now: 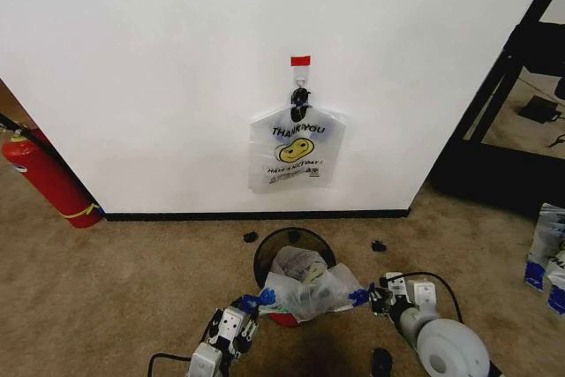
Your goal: Pick up the garbage bag from the wall and place it over the trash bin.
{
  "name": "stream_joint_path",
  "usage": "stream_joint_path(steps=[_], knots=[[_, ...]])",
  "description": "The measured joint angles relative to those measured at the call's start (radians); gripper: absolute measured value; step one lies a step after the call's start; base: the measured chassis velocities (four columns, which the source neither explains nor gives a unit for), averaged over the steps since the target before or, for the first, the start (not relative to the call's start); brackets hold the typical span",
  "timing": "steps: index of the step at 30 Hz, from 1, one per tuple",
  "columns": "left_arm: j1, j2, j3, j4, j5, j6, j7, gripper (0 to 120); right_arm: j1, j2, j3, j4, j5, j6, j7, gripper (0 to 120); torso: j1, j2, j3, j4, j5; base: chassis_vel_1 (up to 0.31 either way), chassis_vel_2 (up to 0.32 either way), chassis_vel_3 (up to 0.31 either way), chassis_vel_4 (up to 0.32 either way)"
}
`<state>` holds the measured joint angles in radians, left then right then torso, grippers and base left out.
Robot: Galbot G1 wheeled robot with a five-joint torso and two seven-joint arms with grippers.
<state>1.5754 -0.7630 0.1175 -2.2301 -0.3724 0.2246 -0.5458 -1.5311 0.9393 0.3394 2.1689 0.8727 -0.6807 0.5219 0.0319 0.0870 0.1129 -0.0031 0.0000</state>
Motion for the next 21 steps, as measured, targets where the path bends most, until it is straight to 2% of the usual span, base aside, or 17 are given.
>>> stream_joint_path(steps=[2,7,8,9,11,16,18,21], knots=[[0.020,0.005,-0.008,-0.013,0.009,-0.002,0.002,61,-0.016,-0.005,0.012,0.017,-0.005,-0.002,-0.002,43,0.000,0.000,0.000,0.0001,-0.0001,0.000,0.000,0.000,0.000],[0.130,0.037,-0.061,-0.076,0.080,-0.026,0.017,84,-0.115,-0.023,0.073,0.086,-0.059,-0.011,-0.024,65,0.000,0.000,0.000,0.0002,-0.0001,0.000,0.000,0.000,0.000],[0.130,0.037,-0.061,-0.076,0.080,-0.026,0.017,84,-0.115,-0.023,0.073,0.086,-0.059,-0.011,-0.024,65,0.000,0.000,0.000,0.0002,-0.0001,0.000,0.000,0.000,0.000],[0.152,0.045,-0.074,-0.090,0.094,-0.032,0.019,90,-0.144,-0.023,0.087,0.094,-0.093,-0.010,-0.036,68,0.000,0.000,0.000,0.0000,-0.0001,0.000,0.000,0.000,0.000],[0.171,0.051,-0.092,-0.108,0.102,-0.038,0.019,97,-0.181,-0.022,0.108,0.103,-0.133,0.000,-0.055,81,0.000,0.000,0.000,0.0000,0.0002,0.000,0.000,0.000,0.000],[0.174,0.056,-0.109,-0.140,0.098,-0.040,0.019,100,-0.242,-0.019,0.144,0.131,-0.162,0.029,-0.090,93,0.000,0.000,0.000,-0.0001,0.0000,0.000,0.000,0.000,0.000],[0.163,0.062,-0.119,-0.173,0.072,-0.038,0.015,100,-0.294,-0.021,0.170,0.158,-0.213,0.081,-0.137,99,0.000,0.000,0.000,0.0000,-0.0001,0.000,0.000,0.000,0.000],[0.159,0.070,-0.138,-0.198,0.048,-0.034,0.011,100,-0.329,-0.023,0.187,0.185,-0.279,0.128,-0.185,100,0.000,0.000,0.000,-0.0003,-0.0002,0.000,0.000,0.000,0.000]])
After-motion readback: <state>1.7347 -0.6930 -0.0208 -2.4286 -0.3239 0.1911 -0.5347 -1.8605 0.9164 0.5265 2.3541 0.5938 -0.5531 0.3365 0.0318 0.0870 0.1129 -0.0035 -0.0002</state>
